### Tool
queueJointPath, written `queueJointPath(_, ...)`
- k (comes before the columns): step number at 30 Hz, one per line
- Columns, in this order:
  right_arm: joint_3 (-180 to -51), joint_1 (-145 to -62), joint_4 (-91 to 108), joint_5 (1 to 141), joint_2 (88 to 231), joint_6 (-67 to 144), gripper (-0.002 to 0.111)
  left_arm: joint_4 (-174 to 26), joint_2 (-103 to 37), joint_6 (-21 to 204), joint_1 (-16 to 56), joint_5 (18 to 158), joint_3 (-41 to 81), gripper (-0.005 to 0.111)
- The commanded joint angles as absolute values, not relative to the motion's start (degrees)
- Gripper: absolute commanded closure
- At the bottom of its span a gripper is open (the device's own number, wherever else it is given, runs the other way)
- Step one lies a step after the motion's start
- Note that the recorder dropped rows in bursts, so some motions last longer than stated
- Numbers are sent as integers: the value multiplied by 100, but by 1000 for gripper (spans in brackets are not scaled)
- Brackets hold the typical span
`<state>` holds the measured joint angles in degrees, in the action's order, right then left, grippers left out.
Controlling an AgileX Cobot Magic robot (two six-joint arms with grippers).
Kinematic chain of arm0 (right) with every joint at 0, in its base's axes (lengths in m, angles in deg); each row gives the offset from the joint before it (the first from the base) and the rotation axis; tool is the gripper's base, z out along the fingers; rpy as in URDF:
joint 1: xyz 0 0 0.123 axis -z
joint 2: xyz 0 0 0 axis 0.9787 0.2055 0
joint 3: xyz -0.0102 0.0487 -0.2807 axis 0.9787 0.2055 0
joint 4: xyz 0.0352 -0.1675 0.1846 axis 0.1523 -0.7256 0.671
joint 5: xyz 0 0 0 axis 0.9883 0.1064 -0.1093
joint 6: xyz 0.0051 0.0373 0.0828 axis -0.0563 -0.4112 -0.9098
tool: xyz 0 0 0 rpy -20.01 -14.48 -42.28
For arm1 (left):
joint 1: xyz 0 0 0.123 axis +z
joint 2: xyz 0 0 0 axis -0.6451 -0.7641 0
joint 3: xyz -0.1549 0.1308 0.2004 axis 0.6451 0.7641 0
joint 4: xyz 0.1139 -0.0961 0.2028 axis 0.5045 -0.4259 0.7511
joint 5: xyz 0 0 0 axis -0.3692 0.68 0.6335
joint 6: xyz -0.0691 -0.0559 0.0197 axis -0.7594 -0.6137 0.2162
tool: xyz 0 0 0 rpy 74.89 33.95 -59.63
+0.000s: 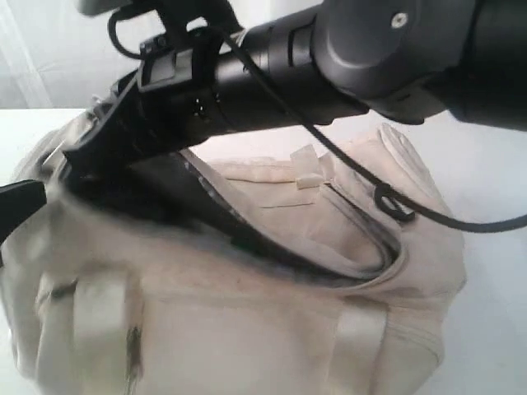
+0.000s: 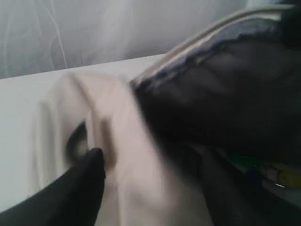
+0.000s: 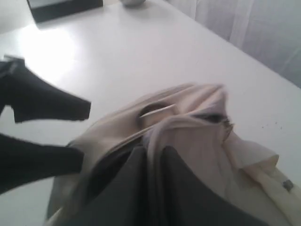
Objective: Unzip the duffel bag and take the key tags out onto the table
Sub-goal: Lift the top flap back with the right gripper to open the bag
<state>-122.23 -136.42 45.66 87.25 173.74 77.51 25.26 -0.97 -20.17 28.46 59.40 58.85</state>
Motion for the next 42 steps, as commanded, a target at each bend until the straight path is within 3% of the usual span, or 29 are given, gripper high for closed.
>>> queueJointPath(1, -12312, -13573, 4631, 8539, 17243, 7736, 77, 2629, -48, -1986, 2853, 5851, 5926, 43)
queueJointPath(4, -12312, -13573, 4622, 8586, 17243, 7758, 67, 2629, -48, -1978, 2853, 5831, 5926, 43)
queueJointPath(8, -12312, -13573, 4577, 8820, 17243, 7986, 66, 2629, -48, -1962, 2853, 5710, 5926, 43)
queueJointPath(14, -12312, -13573, 4244, 11028, 17160, 9017, 47, 2629, -48, -1962, 2853, 5744, 5949, 43)
queueJointPath(19, -12312, -13573, 2901, 12040, 17160, 8696, 47, 2629, -48, -1962, 2853, 5759, 5948, 43)
queueJointPath(29, -12312, -13573, 2378, 12043, 17244, 8178, 48, 2629, -48, -1962, 2853, 5769, 5969, 43)
queueJointPath(35, -12312, -13573, 2391, 11564, 17340, 8074, 61, 2629, -48, -1962, 2853, 5769, 5983, 44)
queueJointPath(39, -12312, -13573, 2246, 11538, 17351, 8074, 90, 2629, -48, -1962, 2853, 5769, 5983, 44)
queueJointPath(42, -12312, -13573, 2074, 11507, 17351, 8074, 105, 2629, -48, -1962, 2853, 5769, 5983, 44)
